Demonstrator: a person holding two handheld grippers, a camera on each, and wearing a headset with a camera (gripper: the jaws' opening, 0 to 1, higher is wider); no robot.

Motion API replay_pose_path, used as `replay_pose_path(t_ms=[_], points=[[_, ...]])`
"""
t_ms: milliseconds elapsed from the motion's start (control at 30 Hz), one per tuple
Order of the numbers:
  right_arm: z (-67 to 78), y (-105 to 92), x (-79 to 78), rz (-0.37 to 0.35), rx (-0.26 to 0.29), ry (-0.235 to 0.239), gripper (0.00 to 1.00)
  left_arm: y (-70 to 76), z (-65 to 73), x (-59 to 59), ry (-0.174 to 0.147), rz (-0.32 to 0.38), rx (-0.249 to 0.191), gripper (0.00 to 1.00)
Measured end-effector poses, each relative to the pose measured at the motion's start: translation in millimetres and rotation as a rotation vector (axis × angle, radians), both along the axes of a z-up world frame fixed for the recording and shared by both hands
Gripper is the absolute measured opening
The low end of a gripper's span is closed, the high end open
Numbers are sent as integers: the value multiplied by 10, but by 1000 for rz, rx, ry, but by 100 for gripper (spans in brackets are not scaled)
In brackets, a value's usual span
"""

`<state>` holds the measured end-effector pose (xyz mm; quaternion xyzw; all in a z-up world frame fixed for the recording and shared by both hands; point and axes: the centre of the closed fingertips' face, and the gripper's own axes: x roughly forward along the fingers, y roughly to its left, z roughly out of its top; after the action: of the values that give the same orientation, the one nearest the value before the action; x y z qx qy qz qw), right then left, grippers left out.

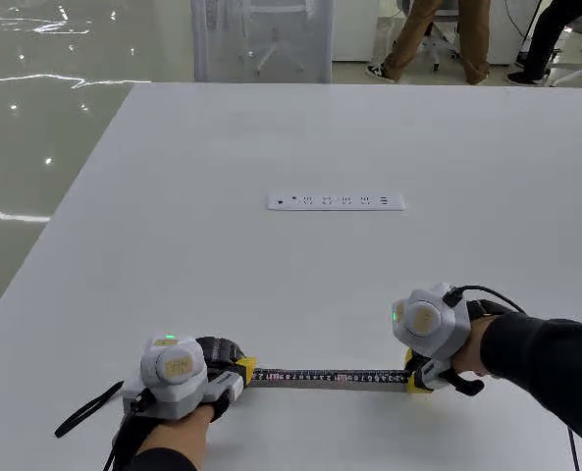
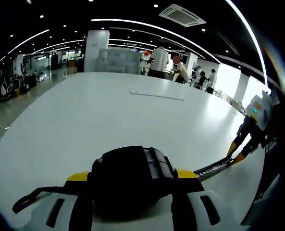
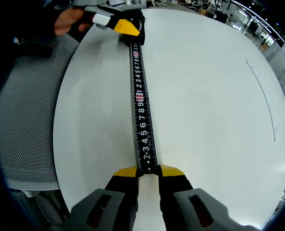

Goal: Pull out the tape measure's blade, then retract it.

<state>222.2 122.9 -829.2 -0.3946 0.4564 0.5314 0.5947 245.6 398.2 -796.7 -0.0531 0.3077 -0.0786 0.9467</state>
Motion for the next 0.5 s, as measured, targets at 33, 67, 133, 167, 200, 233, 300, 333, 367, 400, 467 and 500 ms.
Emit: replay_pose_path(t_ms=[33,67,133,167,200,233,300,333,367,400,467,500], points=[[0,1,-1,-1,5,0,12,0,1,-2,3,0,-3,62],[4,2,-6,2,11,-3,12,2,1,-1,6,0,-6,62],[6,7,-7,5,16,-6,12,6,-1,4,10,0,-11,62],[5,9,-6,8,19,-8,12,5,-2,4,17,0,-16,61],[3,12,-8,22,17,-15,12,4,-2,4,20,-1,-17,61],[3,19,-17,47,15,-27,12,5,-6,4,26,-1,-19,61],[6,26,-13,45,17,-28,12,1,-10,2,31,-3,-23,61],[12,32,-13,48,18,-29,12,0,-11,-1,34,-4,-24,61],[12,37,-13,49,18,-29,12,-1,-12,-3,35,-4,-25,61],[12,45,-11,48,19,-27,12,-3,-11,-4,35,-3,-27,61],[18,61,-10,39,25,-21,12,-5,-10,-7,34,-3,-29,61],[17,66,-6,36,27,-17,12,-5,-11,-7,35,-3,-30,61]])
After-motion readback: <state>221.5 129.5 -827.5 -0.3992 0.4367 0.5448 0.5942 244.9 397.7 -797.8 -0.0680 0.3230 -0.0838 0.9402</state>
